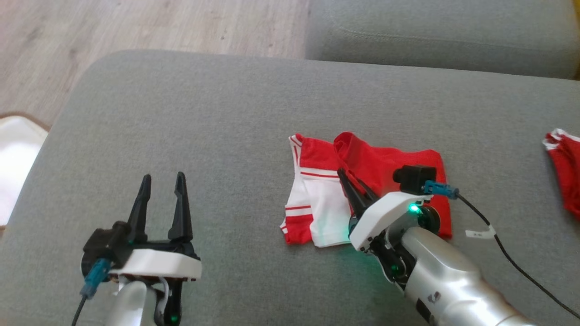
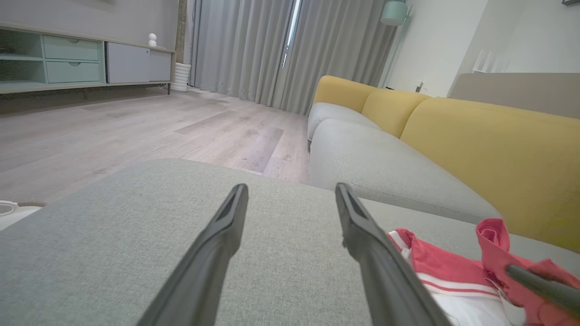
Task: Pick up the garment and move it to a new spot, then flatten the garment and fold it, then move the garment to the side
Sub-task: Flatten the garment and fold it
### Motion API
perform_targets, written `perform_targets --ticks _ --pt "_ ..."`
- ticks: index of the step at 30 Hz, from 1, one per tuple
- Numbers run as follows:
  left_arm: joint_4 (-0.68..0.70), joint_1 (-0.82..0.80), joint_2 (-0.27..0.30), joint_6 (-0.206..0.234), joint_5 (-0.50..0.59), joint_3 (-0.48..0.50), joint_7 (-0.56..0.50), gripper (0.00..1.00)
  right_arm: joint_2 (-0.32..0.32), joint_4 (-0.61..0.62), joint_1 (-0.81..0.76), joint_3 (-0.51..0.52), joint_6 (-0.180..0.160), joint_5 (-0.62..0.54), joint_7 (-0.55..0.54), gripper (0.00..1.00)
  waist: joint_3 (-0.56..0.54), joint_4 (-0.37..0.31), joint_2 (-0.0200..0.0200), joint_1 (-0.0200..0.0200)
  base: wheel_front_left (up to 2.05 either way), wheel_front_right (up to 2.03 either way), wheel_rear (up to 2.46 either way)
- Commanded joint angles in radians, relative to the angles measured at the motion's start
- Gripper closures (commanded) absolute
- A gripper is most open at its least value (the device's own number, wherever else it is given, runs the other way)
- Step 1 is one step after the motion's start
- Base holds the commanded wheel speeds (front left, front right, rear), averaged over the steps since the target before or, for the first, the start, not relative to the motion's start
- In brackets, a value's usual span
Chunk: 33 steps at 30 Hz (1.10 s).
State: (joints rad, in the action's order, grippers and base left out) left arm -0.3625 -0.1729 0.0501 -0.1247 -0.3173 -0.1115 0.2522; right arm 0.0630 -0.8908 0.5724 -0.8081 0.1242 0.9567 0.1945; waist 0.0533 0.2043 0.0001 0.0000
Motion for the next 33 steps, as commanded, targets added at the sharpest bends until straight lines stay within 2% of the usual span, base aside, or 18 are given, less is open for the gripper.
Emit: perform_targets --ticks 1,8,9,10,18,23,26,30,31,32,33 --pt "0.023 -0.047 0.003 -0.005 -0.004 0.018 0.010 0.00 -0.013 0.019 0.048 -0.028 0.007 0.026 0.019 1.00 0.010 0.013 -0.0001 0.0000 0.00 0.00 0.00" --pt "0.008 -0.058 0.002 -0.005 -0.010 0.009 0.010 0.00 -0.013 -0.019 0.070 -0.114 0.007 0.101 0.048 1.00 0.027 0.033 -0.0001 0.0000 0.00 0.00 0.00" --pt "0.005 -0.060 0.002 -0.005 -0.011 0.008 0.010 0.00 -0.013 -0.017 0.075 -0.128 0.007 0.107 0.051 0.95 0.030 0.035 -0.0001 0.0000 0.00 0.00 0.00" --pt "0.002 -0.062 0.002 -0.005 -0.012 0.007 0.010 0.00 -0.013 0.000 0.074 -0.144 0.007 0.121 0.054 0.00 0.032 0.037 -0.0001 0.0000 0.00 0.00 0.00" --pt "-0.007 -0.068 0.001 -0.005 -0.013 0.009 0.010 0.00 -0.013 0.084 0.087 -0.243 0.007 0.225 0.062 0.00 0.030 0.029 -0.0001 0.0000 0.00 0.00 0.00" --pt "0.005 -0.063 0.001 -0.005 -0.012 0.026 0.010 0.00 -0.013 0.042 0.142 -0.213 0.007 0.182 0.067 0.00 0.021 -0.008 -0.0001 0.0000 0.00 0.00 0.00" --pt "0.026 -0.057 0.001 -0.005 -0.013 0.030 0.010 0.00 -0.013 0.017 0.170 -0.127 0.007 0.077 0.067 0.00 0.018 -0.039 -0.0001 0.0000 0.00 0.00 0.00" --pt "0.058 -0.049 0.001 -0.005 -0.017 0.025 0.010 0.00 -0.013 -0.001 0.178 0.046 0.007 -0.134 0.067 0.00 0.015 -0.082 -0.0001 0.0000 0.00 0.00 0.00" --pt "0.065 -0.047 0.001 -0.005 -0.017 0.024 0.010 0.00 -0.010 -0.004 0.176 0.099 0.007 -0.205 0.067 0.00 0.014 -0.092 -0.0001 0.0000 0.00 0.00 0.00" --pt "0.081 -0.044 0.000 -0.006 -0.015 0.022 0.010 0.00 0.004 0.017 0.155 0.205 0.007 -0.346 0.067 0.00 0.014 -0.112 -0.0001 0.0000 0.00 0.00 0.00" --pt "0.088 -0.043 0.000 -0.006 -0.014 0.019 0.010 0.00 0.014 0.039 0.137 0.257 0.007 -0.413 0.067 0.00 0.013 -0.120 -0.0001 0.0000 0.00 0.00 0.00"
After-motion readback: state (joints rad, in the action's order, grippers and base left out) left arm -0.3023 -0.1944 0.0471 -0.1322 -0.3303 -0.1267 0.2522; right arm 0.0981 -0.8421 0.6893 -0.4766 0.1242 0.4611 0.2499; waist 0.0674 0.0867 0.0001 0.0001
